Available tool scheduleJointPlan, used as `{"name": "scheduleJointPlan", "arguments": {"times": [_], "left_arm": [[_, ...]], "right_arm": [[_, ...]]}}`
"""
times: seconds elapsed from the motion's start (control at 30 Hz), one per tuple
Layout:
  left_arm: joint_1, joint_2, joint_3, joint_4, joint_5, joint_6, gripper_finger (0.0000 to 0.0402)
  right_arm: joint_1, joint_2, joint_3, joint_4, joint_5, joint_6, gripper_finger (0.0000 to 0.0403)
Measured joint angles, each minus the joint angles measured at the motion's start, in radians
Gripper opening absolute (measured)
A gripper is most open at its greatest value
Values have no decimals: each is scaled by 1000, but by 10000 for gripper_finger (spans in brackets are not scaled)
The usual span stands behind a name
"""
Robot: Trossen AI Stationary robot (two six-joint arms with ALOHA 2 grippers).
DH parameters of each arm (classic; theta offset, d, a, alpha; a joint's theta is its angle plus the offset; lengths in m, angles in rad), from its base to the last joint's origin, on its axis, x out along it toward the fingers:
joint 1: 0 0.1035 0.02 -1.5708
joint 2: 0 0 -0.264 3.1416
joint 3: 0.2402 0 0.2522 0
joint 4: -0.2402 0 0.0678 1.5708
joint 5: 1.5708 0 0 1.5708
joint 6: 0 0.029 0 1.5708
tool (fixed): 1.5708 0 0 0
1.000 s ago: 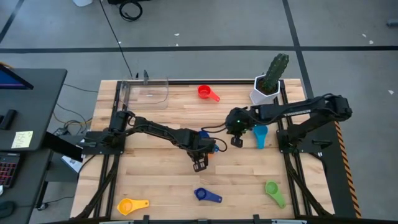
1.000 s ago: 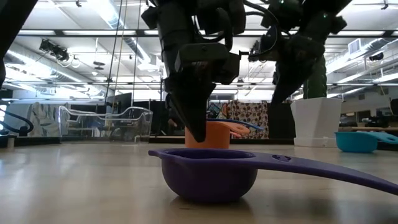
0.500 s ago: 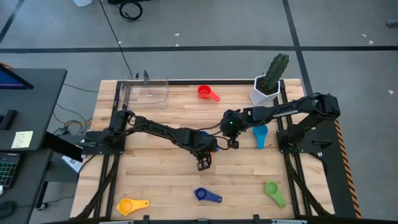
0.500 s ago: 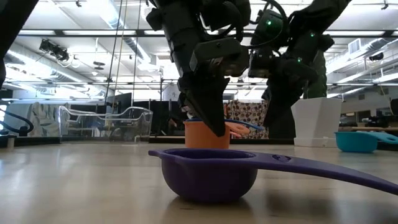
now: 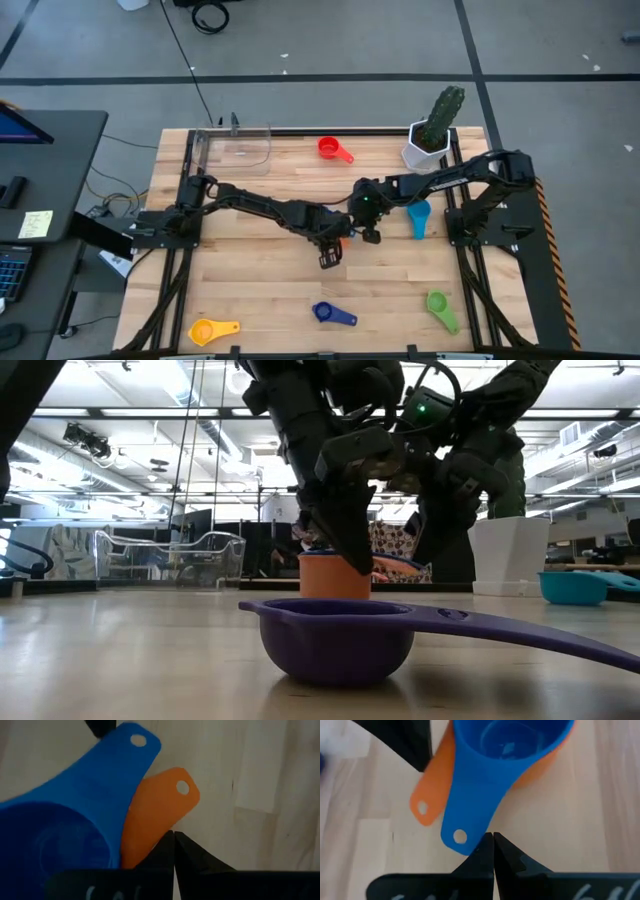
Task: Nest measuring cups in basket
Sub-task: Stack the blue nest measuring cup on top of the orange nest measuring cup, then stack the red nest measuring cup on top of the blue nest measuring cup
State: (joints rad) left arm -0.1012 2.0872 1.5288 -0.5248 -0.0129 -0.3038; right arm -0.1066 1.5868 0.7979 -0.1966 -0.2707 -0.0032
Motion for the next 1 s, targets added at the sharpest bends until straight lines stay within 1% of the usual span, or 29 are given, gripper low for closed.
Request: {"name": "scheduleJointPlan", "arguments": {"times": [0.33,0.43,0.5,0.57,0.7,0.8,0.9,1.0], "left_arm": [[46,0,1,3,0,58,4],[53,0,1,-9,3,58,4],[54,-1,1,-38,2,51,4],[52,-13,1,-72,2,34,4],[32,-74,1,-146,-3,-9,4],[16,-146,1,-215,-19,-49,4],[12,-239,1,-296,-74,-86,4],[34,-334,1,-350,-139,-144,4]], "right_arm": [[0,6,0,13,-41,-4,2],[0,6,0,0,-18,-5,2],[-5,-3,0,-31,12,-15,2],[-16,-24,0,-59,16,-31,2],[-34,-110,0,-133,17,-41,2],[-39,-209,0,-188,57,-46,2],[-40,-323,0,-224,102,-46,2],[-40,-429,0,-258,153,-43,3]]}}
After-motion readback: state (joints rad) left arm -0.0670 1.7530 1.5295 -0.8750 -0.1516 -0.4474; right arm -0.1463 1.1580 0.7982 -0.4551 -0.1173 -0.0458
